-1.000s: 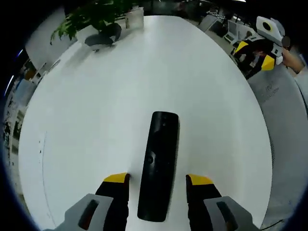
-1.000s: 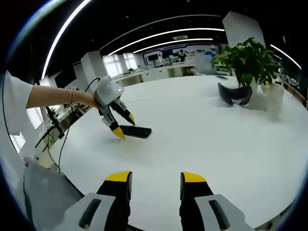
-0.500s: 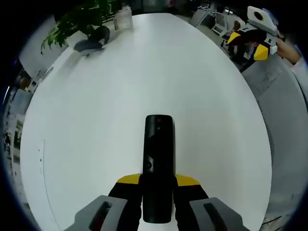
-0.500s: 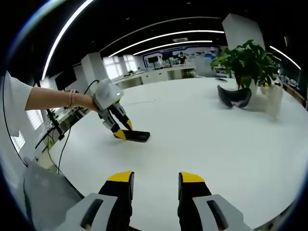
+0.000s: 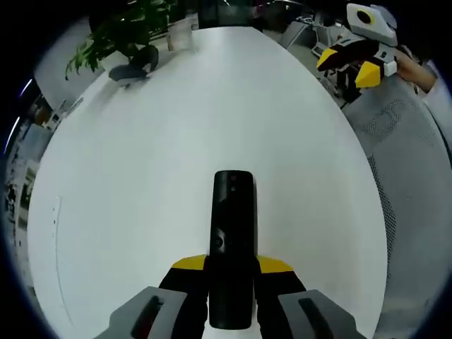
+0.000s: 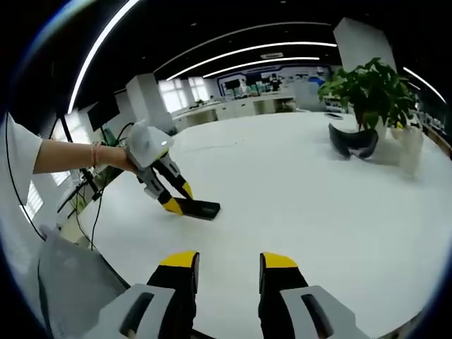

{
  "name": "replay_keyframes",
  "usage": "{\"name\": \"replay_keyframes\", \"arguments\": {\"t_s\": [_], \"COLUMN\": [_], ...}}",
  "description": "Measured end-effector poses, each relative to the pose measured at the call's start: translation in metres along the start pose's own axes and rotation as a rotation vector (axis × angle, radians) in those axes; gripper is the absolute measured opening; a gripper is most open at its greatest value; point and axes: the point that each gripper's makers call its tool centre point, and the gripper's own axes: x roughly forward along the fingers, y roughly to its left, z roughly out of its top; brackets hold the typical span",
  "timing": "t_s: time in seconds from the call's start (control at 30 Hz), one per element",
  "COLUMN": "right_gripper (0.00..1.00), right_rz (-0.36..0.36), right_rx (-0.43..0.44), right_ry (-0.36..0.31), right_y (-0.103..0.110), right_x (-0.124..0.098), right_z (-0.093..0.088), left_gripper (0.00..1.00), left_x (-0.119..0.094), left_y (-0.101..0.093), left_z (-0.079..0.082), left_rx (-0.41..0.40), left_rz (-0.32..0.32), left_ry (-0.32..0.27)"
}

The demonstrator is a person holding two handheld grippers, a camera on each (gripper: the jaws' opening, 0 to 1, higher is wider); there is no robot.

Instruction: Press the specified remote control buttons in sequence, fully releasing each button before pressing the next.

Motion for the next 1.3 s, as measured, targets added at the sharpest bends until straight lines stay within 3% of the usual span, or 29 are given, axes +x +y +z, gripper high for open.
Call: {"name": "replay_keyframes", "arguments": {"t_s": [0.73, 1.3], "right_gripper": [0.31, 0.31], "right_rz": [0.076, 0.159], "right_rx": [-0.047, -0.162], "right_ry": [0.034, 0.144], "right_y": [0.017, 0.030], "right_x": [-0.001, 0.008], "right_z": [-0.006, -0.016], "left_gripper": [0.22, 0.22], "left_x": [-0.001, -0.005], "left_y": [-0.060, -0.097], "left_z": [-0.002, -0.008], "left_rx": [-0.062, -0.151], "left_rz": [0.010, 0.028], "left_ry": [-0.060, -0.129]}}
